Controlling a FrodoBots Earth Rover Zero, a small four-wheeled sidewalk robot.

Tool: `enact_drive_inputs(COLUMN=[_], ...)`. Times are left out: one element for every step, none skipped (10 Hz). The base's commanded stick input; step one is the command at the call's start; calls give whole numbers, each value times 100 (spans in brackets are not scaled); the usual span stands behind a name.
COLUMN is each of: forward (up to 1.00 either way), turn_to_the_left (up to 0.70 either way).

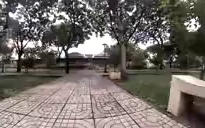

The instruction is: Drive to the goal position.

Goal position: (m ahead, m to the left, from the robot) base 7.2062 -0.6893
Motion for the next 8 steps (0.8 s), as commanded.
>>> enact_drive_inputs(forward=[100,100,100,100,100,100,100,100], turn_to_the_left=[0,0,0,0,20,27,26,7])
